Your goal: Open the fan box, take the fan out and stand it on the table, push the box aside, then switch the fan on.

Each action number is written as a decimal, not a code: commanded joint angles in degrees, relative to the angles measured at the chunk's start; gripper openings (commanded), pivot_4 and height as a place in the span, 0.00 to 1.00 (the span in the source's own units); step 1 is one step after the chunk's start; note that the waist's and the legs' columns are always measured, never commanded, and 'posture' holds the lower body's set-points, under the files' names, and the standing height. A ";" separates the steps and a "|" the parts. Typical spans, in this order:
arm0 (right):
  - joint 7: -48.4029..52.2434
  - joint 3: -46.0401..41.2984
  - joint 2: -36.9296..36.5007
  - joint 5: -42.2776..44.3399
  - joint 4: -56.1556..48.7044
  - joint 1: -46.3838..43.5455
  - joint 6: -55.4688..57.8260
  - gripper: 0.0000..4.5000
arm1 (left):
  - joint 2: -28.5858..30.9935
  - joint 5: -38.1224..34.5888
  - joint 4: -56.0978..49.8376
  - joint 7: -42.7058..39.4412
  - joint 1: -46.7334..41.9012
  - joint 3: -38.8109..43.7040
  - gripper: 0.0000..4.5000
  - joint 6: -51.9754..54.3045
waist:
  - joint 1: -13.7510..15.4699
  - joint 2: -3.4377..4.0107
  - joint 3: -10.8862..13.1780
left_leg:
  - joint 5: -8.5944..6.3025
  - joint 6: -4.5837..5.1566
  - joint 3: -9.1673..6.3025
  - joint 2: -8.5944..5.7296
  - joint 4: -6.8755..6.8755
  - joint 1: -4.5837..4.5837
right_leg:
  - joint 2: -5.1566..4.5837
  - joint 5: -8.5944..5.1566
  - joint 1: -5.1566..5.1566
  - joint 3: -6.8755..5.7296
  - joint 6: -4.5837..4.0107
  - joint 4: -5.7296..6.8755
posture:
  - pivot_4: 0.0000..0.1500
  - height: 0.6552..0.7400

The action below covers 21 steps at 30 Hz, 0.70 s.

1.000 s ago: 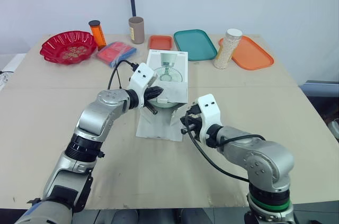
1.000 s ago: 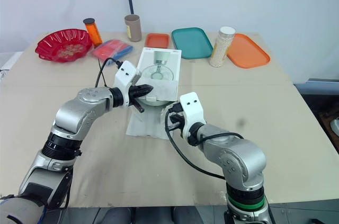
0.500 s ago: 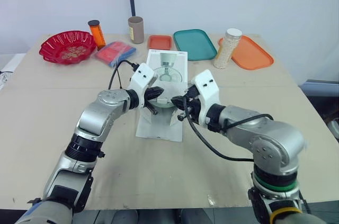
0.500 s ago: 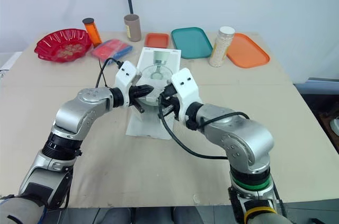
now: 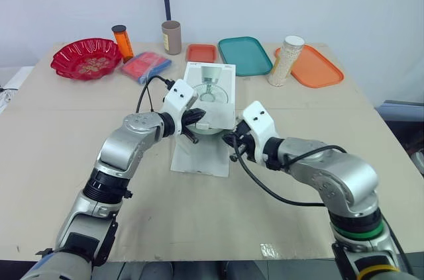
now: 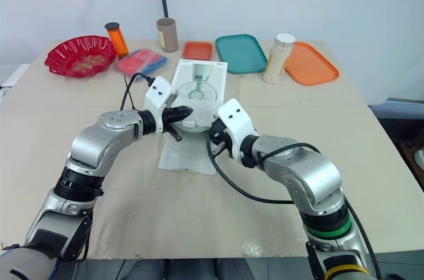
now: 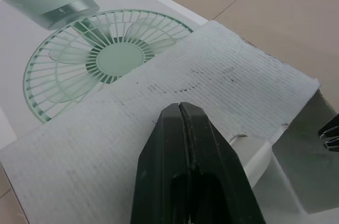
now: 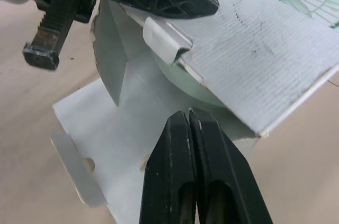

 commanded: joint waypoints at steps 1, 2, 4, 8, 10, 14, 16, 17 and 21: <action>0.99 -2.96 -3.32 0.67 -4.21 2.71 2.44 0.01 | -0.62 0.13 -0.94 0.45 -0.34 1.16 0.00 -0.99 | 0.02 0.00 0.00 | 0.00 0.00 0.00 0.00 0.00 0.00 | 0.00 0.00 0.00 0.00 0.00 0.00 | 1.00 1.00; 1.14 -3.14 -3.79 0.68 -4.44 3.09 2.61 0.01 | -0.68 0.12 -0.87 0.46 -0.38 1.16 0.00 -1.02 | 0.05 0.00 0.00 | 0.00 0.00 0.00 0.00 0.00 0.00 | 0.00 0.00 0.00 0.01 0.00 0.00 | 1.00 1.00; 1.44 -3.19 -4.92 0.26 -4.68 4.04 2.58 0.01 | -0.81 0.19 -0.85 0.44 -0.36 1.21 0.00 -1.02 | 0.05 0.00 0.00 | 0.00 0.00 0.01 -0.01 0.01 0.01 | 0.00 0.00 0.01 0.01 0.00 0.00 | 1.00 1.00; 1.03 -2.38 -6.83 -2.22 -3.25 5.91 0.79 0.01 | -1.08 0.30 -0.86 0.57 -0.03 1.26 0.00 -1.27 | 0.06 0.00 0.00 | 0.00 0.00 0.00 0.00 0.01 0.01 | 0.01 0.00 0.01 0.01 0.00 0.00 | 1.00 1.00; 0.81 -1.72 -7.28 -3.31 -2.36 6.45 -0.31 0.01 | -1.13 0.28 -0.99 0.62 0.08 1.26 0.00 -1.27 | 0.07 0.00 0.00 | 0.00 0.00 0.01 0.00 0.01 0.00 | 0.01 0.00 0.00 0.01 0.00 0.00 | 1.00 1.00; -0.53 -1.59 -6.65 -6.70 1.13 6.71 -4.09 0.01 | -1.00 0.24 -1.24 0.62 0.26 1.40 0.00 -1.28 | 0.06 0.00 0.01 | 0.00 0.00 0.02 -0.01 0.01 0.01 | 0.01 0.00 0.00 0.02 0.01 0.00 | 1.00 1.00; -0.90 -1.74 -6.15 -7.75 2.30 6.50 -5.65 0.01 | -0.94 0.25 -1.24 0.60 0.28 1.42 0.00 -1.34 | 0.06 -0.01 0.01 | 0.00 0.00 0.01 -0.01 0.01 0.01 | 0.00 0.00 0.01 0.02 0.01 -0.01 | 1.00 1.00; -1.05 -1.74 -5.48 -8.39 3.42 6.19 -6.85 0.01 | -0.96 0.25 -1.18 0.60 0.27 1.43 0.00 -1.37 | 0.06 -0.01 0.01 | 0.00 0.00 0.01 -0.01 0.01 0.01 | 0.00 0.00 0.01 0.02 0.01 0.00 | 1.00 1.00; -2.09 -2.83 -0.80 -9.59 8.27 4.53 -10.60 0.01 | -1.11 0.30 -1.08 0.54 0.25 1.19 0.00 -1.44 | -0.03 0.00 0.01 | 0.00 0.00 0.02 0.01 0.01 0.03 | 0.02 0.00 0.01 0.03 0.00 0.00 | 1.00 1.00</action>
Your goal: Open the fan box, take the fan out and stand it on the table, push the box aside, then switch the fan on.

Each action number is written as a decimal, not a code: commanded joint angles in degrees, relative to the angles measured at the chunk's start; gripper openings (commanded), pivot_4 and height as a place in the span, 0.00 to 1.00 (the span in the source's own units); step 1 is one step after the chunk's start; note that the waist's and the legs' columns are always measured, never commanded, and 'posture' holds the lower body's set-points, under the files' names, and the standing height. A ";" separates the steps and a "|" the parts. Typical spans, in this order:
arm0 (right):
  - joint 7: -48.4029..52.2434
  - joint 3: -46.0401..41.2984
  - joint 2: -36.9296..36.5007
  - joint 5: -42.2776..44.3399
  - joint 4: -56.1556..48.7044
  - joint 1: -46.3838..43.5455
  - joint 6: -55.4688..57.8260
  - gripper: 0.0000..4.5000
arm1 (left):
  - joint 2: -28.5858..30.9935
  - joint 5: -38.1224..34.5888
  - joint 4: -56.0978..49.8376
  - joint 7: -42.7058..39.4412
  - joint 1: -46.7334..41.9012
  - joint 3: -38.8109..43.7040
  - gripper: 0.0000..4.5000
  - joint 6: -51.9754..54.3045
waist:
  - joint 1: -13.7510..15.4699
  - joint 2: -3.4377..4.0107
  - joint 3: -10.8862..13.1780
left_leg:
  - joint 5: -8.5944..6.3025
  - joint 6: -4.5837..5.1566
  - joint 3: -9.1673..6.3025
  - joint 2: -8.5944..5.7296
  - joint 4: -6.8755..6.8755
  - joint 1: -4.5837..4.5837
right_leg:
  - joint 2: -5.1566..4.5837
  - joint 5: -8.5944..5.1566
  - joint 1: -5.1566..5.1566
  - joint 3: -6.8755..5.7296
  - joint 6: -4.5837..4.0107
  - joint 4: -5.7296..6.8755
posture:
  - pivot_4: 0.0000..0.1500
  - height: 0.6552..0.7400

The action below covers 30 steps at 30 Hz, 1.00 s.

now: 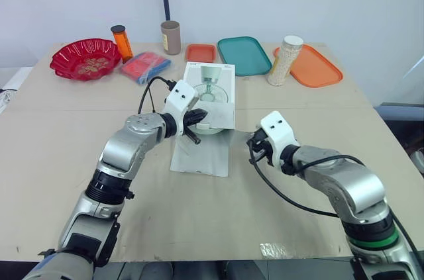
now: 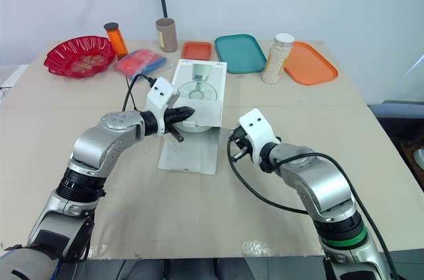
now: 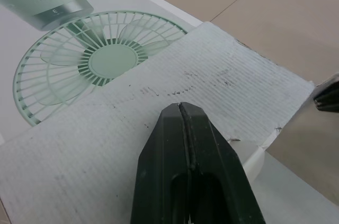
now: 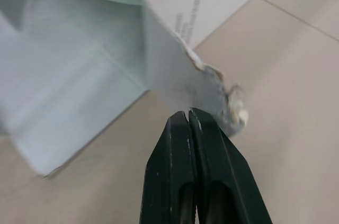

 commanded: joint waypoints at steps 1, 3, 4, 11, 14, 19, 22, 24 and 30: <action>-0.96 -1.62 3.93 -1.58 3.50 -2.60 -4.95 0.01 | -0.18 0.21 -1.11 0.22 -0.13 1.07 0.00 -1.17 | -0.04 0.01 0.00 | 0.00 0.00 0.01 0.00 0.00 0.00 | 0.00 0.00 0.00 0.01 0.00 0.01 | 1.00 1.00; -0.94 -1.71 5.06 -2.31 4.95 -3.21 -6.23 0.01 | -0.09 0.20 -1.18 0.18 -0.12 1.15 0.00 -1.08 | -0.02 0.01 0.01 | 0.01 -0.01 0.00 -0.01 0.00 0.00 | -0.01 0.00 0.00 0.00 0.00 0.01 | 1.00 1.00; -0.99 -1.96 5.91 -2.47 5.76 -3.56 -7.33 0.01 | 0.01 0.19 -1.27 0.14 -0.06 1.20 0.00 -1.00 | 0.00 0.01 0.01 | 0.01 -0.01 0.00 -0.01 0.00 -0.01 | -0.01 0.00 0.00 0.00 0.00 0.01 | 1.00 1.00; -0.32 -3.51 10.10 -1.85 9.70 -6.54 -11.60 0.01 | -1.36 -0.27 -2.34 1.34 -0.37 1.37 0.00 -0.02 | 0.00 0.02 0.01 | 0.01 -0.01 0.00 0.00 0.00 -0.01 | -0.01 0.00 0.00 -0.01 0.00 0.00 | 1.00 1.00; 0.86 -3.27 10.62 -0.75 8.26 -5.56 -11.21 0.01 | -1.73 -0.42 -3.04 1.49 0.17 1.03 0.00 0.30 | 0.00 0.02 0.01 | 0.01 -0.01 0.00 0.00 0.00 0.00 | -0.01 0.00 0.00 0.00 0.00 0.02 | 1.00 1.00; 1.51 -3.14 11.20 -1.49 6.49 -5.28 -13.75 0.01 | -2.32 -0.40 -4.28 1.77 1.08 0.30 0.00 0.52 | -0.09 0.02 0.01 | 0.01 -0.01 0.00 0.00 0.00 -0.01 | -0.01 0.00 -0.01 0.00 -0.01 0.01 | 1.00 1.00; 1.55 -4.32 10.22 -1.46 4.29 -5.18 -13.07 0.01 | -2.33 -0.62 -5.24 2.06 1.27 0.68 0.00 1.37 | -0.08 0.03 0.02 | 0.01 -0.01 0.01 0.00 0.00 0.00 | -0.02 0.00 -0.01 0.00 -0.01 0.02 | 1.00 1.00; 1.35 -5.39 8.96 -2.10 2.82 -5.66 -13.28 0.01 | -2.50 -0.85 -5.13 2.57 0.79 2.01 0.00 0.55 | -0.08 0.03 0.02 | 0.01 -0.01 0.01 0.00 0.00 0.00 | -0.02 0.01 -0.01 0.00 -0.01 0.02 | 1.00 1.00; 0.63 -7.01 8.85 -1.48 -0.18 -8.85 -12.56 0.01 | -5.88 -2.96 -5.95 7.57 -2.49 9.08 0.00 -1.32 | -0.03 0.04 0.02 | 0.01 -0.01 0.00 0.00 0.02 -0.02 | -0.02 0.01 -0.01 -0.01 -0.01 0.02 | 1.00 1.00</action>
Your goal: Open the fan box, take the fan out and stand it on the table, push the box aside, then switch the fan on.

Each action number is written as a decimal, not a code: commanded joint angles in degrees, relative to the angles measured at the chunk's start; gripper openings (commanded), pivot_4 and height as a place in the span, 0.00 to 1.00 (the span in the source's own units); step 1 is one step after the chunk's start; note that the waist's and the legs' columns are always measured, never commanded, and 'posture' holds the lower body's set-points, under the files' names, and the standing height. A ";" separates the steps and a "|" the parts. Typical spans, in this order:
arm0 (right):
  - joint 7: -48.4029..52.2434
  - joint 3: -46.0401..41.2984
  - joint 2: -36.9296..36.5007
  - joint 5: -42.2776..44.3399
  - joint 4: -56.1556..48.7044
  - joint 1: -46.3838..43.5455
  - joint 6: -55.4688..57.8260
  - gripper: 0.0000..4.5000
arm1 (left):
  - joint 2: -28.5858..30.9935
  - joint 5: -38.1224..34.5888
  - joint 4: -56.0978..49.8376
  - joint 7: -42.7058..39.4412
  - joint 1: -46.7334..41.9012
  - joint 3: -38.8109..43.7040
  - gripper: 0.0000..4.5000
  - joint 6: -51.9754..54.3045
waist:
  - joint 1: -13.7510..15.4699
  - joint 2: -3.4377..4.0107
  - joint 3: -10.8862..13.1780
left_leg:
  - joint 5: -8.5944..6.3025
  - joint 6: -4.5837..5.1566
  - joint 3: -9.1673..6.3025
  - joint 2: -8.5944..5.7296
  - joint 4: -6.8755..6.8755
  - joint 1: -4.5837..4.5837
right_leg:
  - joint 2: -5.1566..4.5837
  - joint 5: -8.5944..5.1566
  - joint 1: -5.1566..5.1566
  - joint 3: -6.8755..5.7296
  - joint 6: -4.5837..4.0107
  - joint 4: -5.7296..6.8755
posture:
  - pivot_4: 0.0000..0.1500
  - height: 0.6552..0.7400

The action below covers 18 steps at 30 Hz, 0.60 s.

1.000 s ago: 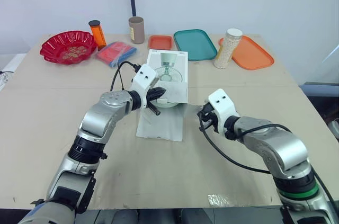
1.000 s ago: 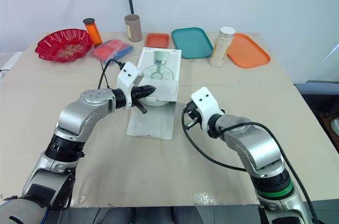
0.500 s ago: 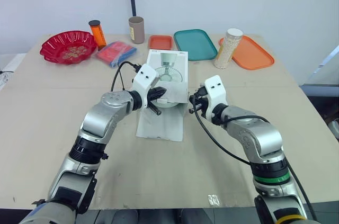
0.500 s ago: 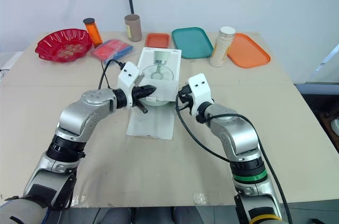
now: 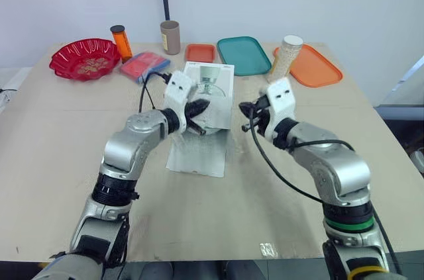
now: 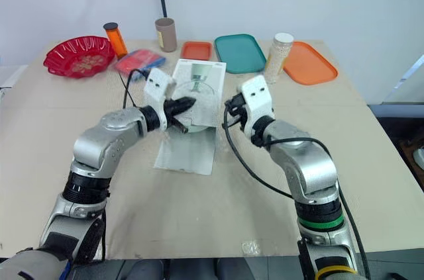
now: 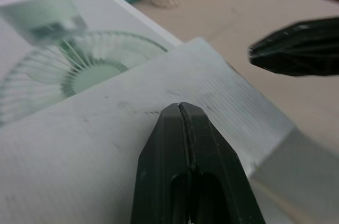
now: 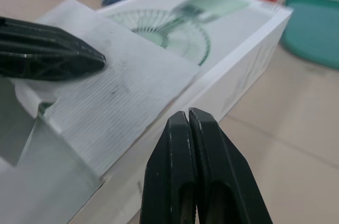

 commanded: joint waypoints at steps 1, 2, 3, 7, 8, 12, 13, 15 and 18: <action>-0.52 -2.12 1.14 1.06 -4.04 -3.62 -0.55 0.01 | -0.70 -1.55 -3.75 3.29 -3.25 5.98 0.00 -2.01 | -0.05 0.00 0.00 | 0.00 0.00 0.00 0.00 0.00 0.01 | 0.00 0.00 0.00 0.01 0.00 0.00 | 1.00 1.00; -0.56 -1.90 1.64 1.10 -3.73 -3.89 -0.65 0.01 | -0.10 -1.55 -4.50 3.59 -3.29 6.76 0.00 -1.86 | -0.06 0.00 0.00 | 0.00 0.00 0.00 0.00 -0.01 0.02 | 0.01 0.00 0.00 0.01 0.00 0.01 | 1.00 1.00; -0.55 -1.51 2.07 0.89 -3.20 -4.12 -1.20 0.01 | 0.45 -1.74 -5.13 3.80 -3.38 7.51 0.00 -1.48 | -0.11 0.00 0.00 | 0.00 0.00 0.01 0.00 -0.01 0.02 | 0.01 0.00 0.00 0.01 0.00 0.00 | 1.00 1.00; 0.01 -0.16 3.11 0.26 -1.18 -4.49 -2.12 0.01 | 3.34 -2.29 -7.75 3.37 -3.08 8.74 0.00 0.98 | -0.06 0.01 0.00 | 0.00 0.00 0.02 0.01 -0.03 0.01 | 0.00 0.00 -0.01 0.02 0.00 0.00 | 1.00 1.00; 0.30 -0.12 3.44 0.65 -0.95 -4.45 -1.83 0.01 | 4.42 -2.74 -8.80 3.33 -2.66 9.44 0.00 2.27 | -0.06 0.01 0.00 | 0.00 -0.01 0.02 0.00 -0.03 0.01 | -0.01 0.00 -0.02 0.01 0.00 0.00 | 1.00 1.00; 1.73 2.57 4.65 -0.17 2.22 -3.69 -3.62 0.01 | 10.30 -5.79 -15.19 1.88 1.42 12.93 0.00 9.60 | -0.29 0.02 0.01 | 0.01 -0.02 0.01 0.00 -0.02 0.00 | -0.03 0.00 -0.01 -0.01 0.00 0.00 | 1.00 1.00; 2.04 3.35 4.80 -0.79 3.13 -3.63 -4.29 0.01 | 11.21 -6.68 -16.25 1.74 2.20 13.29 0.00 10.99 | -0.60 0.04 0.02 | 0.00 -0.01 0.04 0.02 -0.04 0.03 | -0.01 0.00 -0.03 0.04 0.00 0.00 | 1.00 1.00; 2.50 4.47 5.41 -1.86 5.61 -4.02 -6.40 0.01 | 12.60 -7.63 -17.70 1.77 3.53 13.82 0.00 12.76 | -0.57 0.05 0.03 | 0.01 -0.02 0.02 0.05 -0.07 0.05 | 0.02 0.00 -0.03 0.01 -0.01 0.02 | 1.00 1.00; 2.80 4.97 7.24 -2.64 11.29 -5.29 -8.17 0.01 | 14.44 -10.33 -21.43 1.10 6.55 15.37 0.00 16.34 | -0.56 0.04 0.03 | 0.03 -0.05 0.02 0.03 -0.04 0.04 | 0.00 0.01 -0.02 0.01 -0.01 0.02 | 1.00 1.00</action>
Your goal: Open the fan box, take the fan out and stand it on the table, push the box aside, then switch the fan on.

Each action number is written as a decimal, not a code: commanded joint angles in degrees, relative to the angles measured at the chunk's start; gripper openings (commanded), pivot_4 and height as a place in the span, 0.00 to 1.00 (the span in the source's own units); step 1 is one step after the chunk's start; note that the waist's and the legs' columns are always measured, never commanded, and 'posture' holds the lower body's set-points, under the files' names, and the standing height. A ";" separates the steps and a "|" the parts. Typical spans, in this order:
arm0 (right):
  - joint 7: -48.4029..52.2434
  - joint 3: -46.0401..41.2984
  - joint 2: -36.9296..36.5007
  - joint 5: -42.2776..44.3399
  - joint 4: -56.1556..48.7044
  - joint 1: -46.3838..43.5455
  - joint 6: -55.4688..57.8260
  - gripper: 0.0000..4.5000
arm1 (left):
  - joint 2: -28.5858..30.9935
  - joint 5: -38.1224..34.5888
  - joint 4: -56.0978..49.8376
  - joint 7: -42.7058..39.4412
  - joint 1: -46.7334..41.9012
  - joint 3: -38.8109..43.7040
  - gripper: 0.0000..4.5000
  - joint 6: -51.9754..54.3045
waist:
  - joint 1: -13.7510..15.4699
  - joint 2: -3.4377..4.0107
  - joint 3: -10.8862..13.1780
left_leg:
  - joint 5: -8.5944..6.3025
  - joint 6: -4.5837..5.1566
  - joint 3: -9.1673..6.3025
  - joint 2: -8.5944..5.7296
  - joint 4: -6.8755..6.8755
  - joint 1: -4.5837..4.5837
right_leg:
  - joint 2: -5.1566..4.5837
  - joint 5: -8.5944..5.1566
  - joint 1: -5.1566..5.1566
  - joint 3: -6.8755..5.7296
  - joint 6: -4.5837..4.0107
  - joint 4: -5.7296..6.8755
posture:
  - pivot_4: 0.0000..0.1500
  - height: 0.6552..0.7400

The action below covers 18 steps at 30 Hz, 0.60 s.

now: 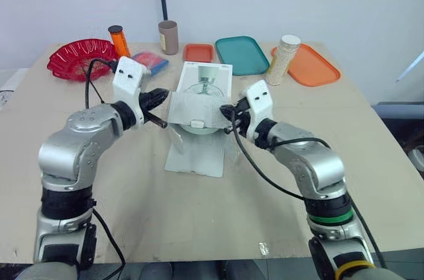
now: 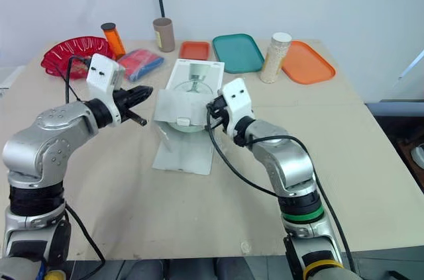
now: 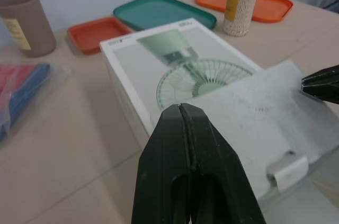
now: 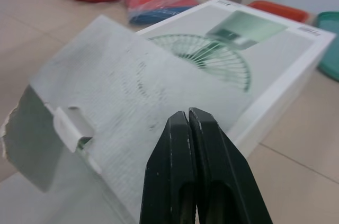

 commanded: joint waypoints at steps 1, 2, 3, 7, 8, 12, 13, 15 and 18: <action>0.39 0.34 1.61 -1.33 4.91 -2.22 -3.11 0.01 | 1.84 -4.05 -6.72 -0.76 2.21 2.17 0.00 4.25 | 0.03 0.00 0.00 | 0.01 -0.02 -0.01 0.00 0.00 0.00 | -0.01 0.00 0.00 -0.02 0.00 0.00 | 1.00 1.00; 0.51 0.55 1.81 -1.55 5.98 -2.41 -2.97 0.01 | 1.58 -5.08 -7.86 -0.75 2.58 1.83 0.00 5.29 | 0.11 0.00 0.00 | 0.01 -0.02 -0.01 0.00 0.00 0.00 | 0.00 0.00 0.00 -0.02 0.00 0.00 | 1.00 1.00; 0.72 0.83 1.86 -1.78 6.74 -2.47 -2.69 0.01 | 1.31 -6.13 -8.91 -0.63 2.84 1.55 0.00 6.62 | 0.19 0.00 0.00 | 0.01 -0.02 -0.01 0.01 0.00 0.00 | -0.01 0.00 0.00 -0.02 0.00 0.00 | 1.00 1.00; 1.02 1.45 1.91 -2.65 8.51 -2.63 -2.08 0.01 | 0.39 -9.19 -10.44 0.22 2.75 1.11 0.00 10.67 | 0.33 -0.01 0.00 | 0.01 -0.02 -0.02 0.00 0.00 0.00 | -0.01 0.00 0.02 -0.02 0.00 0.00 | 1.00 1.00; 1.14 1.63 1.83 -2.99 8.69 -2.54 -2.38 0.01 | 0.02 -9.61 -10.43 0.59 2.75 0.85 0.00 11.17 | 0.37 -0.01 -0.01 | 0.01 -0.02 -0.01 0.00 0.00 0.01 | -0.01 0.00 0.02 -0.02 0.00 0.00 | 1.00 1.00; 1.84 2.01 1.62 -3.82 9.16 -2.14 -2.76 0.01 | -1.52 -10.49 -10.45 1.09 2.60 -3.35 0.00 12.52 | 0.46 -0.01 -0.01 | 0.01 -0.02 -0.01 0.00 0.00 0.06 | 0.00 0.01 0.05 -0.01 -0.01 0.00 | 1.00 1.00; 2.03 2.10 1.56 -3.96 9.19 -2.13 -2.79 0.01 | -1.99 -10.30 -10.25 1.55 2.48 -4.16 0.00 12.40 | 0.46 -0.01 -0.01 | 0.01 -0.02 -0.01 0.00 0.00 0.06 | -0.01 0.01 0.05 -0.01 -0.01 0.00 | 1.00 1.00; 2.25 1.99 1.54 -4.17 9.34 -2.19 -2.78 0.01 | -3.15 -8.64 -8.55 3.12 1.97 -5.88 0.00 11.03 | 0.47 -0.01 -0.01 | 0.01 -0.03 -0.01 0.00 0.00 0.06 | -0.01 0.01 0.06 -0.01 -0.01 0.00 | 1.00 1.00; 2.59 1.70 1.31 -4.75 9.88 -2.20 -3.05 0.01 | -4.74 -6.64 -5.60 4.86 1.21 -7.80 0.00 9.27 | 0.45 -0.01 -0.01 | 0.01 -0.02 0.00 0.00 0.00 0.08 | 0.00 0.02 0.06 0.00 -0.02 0.00 | 1.00 1.00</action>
